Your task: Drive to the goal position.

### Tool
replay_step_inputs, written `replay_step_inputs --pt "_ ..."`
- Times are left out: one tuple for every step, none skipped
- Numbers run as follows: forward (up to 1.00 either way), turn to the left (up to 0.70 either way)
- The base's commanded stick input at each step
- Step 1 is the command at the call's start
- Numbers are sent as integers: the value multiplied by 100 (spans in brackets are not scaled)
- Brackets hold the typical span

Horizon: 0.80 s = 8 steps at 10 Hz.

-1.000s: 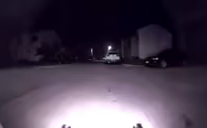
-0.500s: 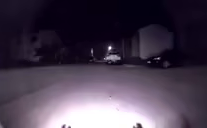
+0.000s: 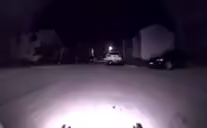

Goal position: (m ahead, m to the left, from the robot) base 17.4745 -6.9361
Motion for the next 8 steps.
replay_step_inputs --pt "60 0" --pt "60 0" --pt "60 0" --pt "60 0" --pt "60 0" --pt "60 0" --pt "60 0" --pt "60 0"
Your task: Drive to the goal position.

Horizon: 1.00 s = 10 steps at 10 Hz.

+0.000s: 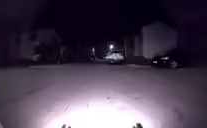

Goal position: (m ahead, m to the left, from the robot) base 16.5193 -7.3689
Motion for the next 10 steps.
replay_step_inputs --pt "60 0" --pt "60 0" --pt "60 0" --pt "60 0" --pt "60 0" --pt "60 0" --pt "60 0" --pt "60 0" --pt "60 0" --pt "60 0"
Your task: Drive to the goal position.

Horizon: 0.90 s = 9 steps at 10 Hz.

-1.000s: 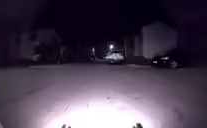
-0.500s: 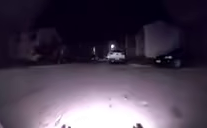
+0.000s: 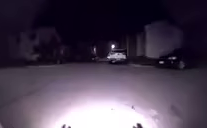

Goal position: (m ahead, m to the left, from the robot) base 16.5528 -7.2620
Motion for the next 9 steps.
replay_step_inputs --pt "60 0" --pt "60 0" --pt "60 0" --pt "60 -2" --pt "60 -14" --pt "60 -15" --pt "60 -15" --pt "60 -7" --pt "60 0"
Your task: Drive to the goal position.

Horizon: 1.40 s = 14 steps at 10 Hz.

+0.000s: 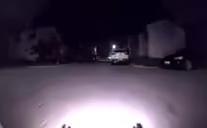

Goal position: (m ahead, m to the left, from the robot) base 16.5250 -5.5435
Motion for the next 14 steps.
replay_step_inputs --pt "60 0" --pt "60 0" --pt "60 0" --pt "60 0" --pt "60 0" --pt "60 0" --pt "60 0" --pt "60 0" --pt "60 0" --pt "60 0" --pt "60 0" --pt "60 0" --pt "60 0" --pt "60 0"
